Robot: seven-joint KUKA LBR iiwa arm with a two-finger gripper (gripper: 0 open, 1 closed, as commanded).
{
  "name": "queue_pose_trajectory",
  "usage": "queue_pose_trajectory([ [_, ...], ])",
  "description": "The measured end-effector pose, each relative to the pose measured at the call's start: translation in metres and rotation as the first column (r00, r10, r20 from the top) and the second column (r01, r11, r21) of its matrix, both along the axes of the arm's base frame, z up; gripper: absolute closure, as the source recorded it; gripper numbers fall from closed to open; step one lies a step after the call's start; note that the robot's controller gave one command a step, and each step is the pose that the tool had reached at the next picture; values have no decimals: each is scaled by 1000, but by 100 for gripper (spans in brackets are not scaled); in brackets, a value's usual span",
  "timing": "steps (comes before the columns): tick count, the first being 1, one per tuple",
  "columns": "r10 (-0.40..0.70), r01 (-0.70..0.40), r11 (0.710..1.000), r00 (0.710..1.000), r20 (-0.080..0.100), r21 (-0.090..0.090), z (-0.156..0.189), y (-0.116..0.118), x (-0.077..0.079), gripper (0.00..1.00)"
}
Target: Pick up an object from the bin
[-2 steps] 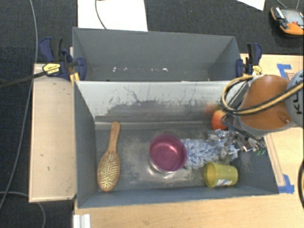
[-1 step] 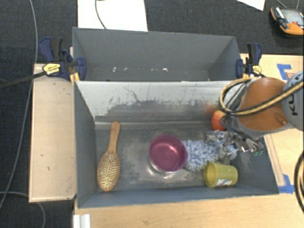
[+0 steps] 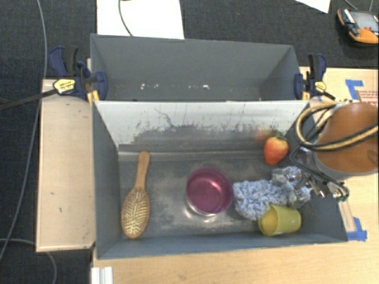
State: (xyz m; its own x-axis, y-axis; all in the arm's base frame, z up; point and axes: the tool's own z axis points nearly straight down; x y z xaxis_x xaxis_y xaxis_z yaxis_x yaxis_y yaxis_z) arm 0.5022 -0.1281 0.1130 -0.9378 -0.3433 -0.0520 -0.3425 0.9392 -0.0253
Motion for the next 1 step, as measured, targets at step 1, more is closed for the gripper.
queue_pose_trajectory([
  [1, -81, 81, 997, 997, -11, 6, 75, 17, 35, 100],
])
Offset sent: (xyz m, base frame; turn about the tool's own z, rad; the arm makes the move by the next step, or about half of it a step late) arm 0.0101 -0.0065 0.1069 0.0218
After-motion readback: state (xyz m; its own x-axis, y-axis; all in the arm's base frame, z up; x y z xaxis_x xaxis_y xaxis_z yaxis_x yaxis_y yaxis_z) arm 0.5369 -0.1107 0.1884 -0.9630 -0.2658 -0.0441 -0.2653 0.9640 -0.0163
